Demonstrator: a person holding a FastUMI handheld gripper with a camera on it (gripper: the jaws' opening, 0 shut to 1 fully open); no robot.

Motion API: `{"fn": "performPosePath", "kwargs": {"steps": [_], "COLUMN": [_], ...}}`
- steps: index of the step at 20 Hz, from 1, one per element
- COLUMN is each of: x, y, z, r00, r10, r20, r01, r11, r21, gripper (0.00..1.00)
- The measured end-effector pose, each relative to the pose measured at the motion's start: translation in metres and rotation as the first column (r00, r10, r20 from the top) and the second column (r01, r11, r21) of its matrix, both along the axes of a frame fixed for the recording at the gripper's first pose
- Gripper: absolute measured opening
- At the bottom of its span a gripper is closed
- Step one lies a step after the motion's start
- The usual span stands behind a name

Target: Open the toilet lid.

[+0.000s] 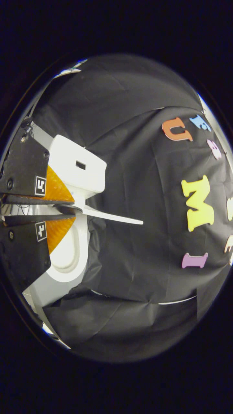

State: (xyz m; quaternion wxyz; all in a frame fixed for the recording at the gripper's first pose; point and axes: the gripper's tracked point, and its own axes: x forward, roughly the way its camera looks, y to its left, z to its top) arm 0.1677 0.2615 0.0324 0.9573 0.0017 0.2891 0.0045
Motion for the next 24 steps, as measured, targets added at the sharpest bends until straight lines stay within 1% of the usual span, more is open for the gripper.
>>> {"fn": "performPosePath", "kwargs": {"steps": [4,7,13,15,18,20,21,22,24], "x": [0.002,0.004,0.008,0.009,0.012,0.011,0.012,0.012,0.014], "y": [0.041,0.070,0.134,0.153,0.170,0.177,0.178,0.175,0.172], "z": [-0.001,-0.005,-0.024,-0.030,-0.037,-0.043,-0.042,-0.039,-0.038], "r00": [0.998,0.995,0.980,0.974,0.964,0.946,0.940,0.938,0.936], "r10": [0.066,0.100,0.196,0.223,0.264,0.321,0.339,0.343,0.345], "r20": [0.005,0.031,0.031,0.036,0.044,0.043,0.047,0.054,0.068], "r01": [-0.065,-0.098,-0.189,-0.215,-0.251,-0.300,-0.311,-0.310,-0.313], "r11": [0.997,0.993,0.971,0.964,0.949,0.919,0.903,0.898,0.906], "r21": [-0.040,-0.063,-0.147,-0.156,-0.192,-0.257,-0.296,-0.313,-0.286], "gripper": [0.18,0.19,0.19,0.19,0.19,0.19,0.19,0.19,0.19]}}
